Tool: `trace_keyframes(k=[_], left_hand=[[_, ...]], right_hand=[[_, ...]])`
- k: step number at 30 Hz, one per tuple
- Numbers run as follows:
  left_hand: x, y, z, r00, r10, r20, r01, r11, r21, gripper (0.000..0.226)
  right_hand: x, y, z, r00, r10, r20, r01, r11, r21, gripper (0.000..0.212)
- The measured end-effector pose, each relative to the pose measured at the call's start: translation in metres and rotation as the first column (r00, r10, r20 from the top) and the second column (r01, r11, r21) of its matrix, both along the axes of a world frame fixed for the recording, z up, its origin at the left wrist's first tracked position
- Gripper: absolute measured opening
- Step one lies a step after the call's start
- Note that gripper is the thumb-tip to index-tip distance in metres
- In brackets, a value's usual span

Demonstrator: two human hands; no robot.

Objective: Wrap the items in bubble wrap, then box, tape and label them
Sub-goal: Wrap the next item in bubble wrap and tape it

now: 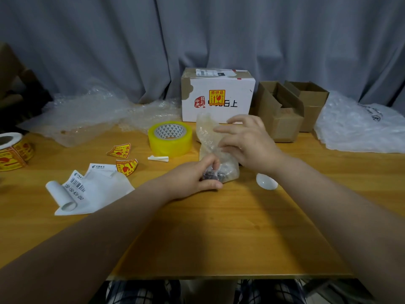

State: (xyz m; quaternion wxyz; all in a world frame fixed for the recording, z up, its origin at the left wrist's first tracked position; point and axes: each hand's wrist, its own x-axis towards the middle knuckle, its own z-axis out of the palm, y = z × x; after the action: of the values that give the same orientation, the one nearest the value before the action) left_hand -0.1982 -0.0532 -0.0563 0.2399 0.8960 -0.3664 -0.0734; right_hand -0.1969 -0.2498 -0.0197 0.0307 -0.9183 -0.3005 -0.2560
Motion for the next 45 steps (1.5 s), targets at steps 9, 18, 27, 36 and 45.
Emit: trace_keyframes(k=[9, 18, 27, 36, 45], left_hand=[[-0.007, 0.007, -0.003, 0.998, -0.029, 0.056, 0.028, 0.999, 0.020, 0.027], [-0.008, 0.009, 0.004, 0.985, -0.102, 0.141, 0.092, 0.993, 0.075, 0.026], [0.002, 0.007, 0.005, 0.988, -0.055, 0.143, 0.035, 0.989, 0.142, 0.031], [0.027, 0.003, -0.006, 0.977, 0.141, -0.157, -0.165, 0.975, -0.150, 0.010], [0.032, -0.007, -0.004, 0.974, 0.109, -0.197, -0.129, 0.987, -0.093, 0.010]], right_hand=[[0.020, 0.010, -0.014, 0.897, -0.224, -0.382, 0.166, 0.970, -0.177, 0.016], [0.021, 0.026, -0.020, 0.828, -0.444, -0.343, 0.328, 0.879, -0.347, 0.010], [0.034, 0.009, -0.026, 0.777, -0.537, -0.329, 0.557, 0.829, -0.039, 0.074], [0.026, -0.010, -0.011, 0.505, -0.151, -0.850, 0.771, 0.521, 0.366, 0.078], [0.029, 0.002, -0.010, 0.776, -0.328, -0.538, 0.589, 0.681, 0.434, 0.016]])
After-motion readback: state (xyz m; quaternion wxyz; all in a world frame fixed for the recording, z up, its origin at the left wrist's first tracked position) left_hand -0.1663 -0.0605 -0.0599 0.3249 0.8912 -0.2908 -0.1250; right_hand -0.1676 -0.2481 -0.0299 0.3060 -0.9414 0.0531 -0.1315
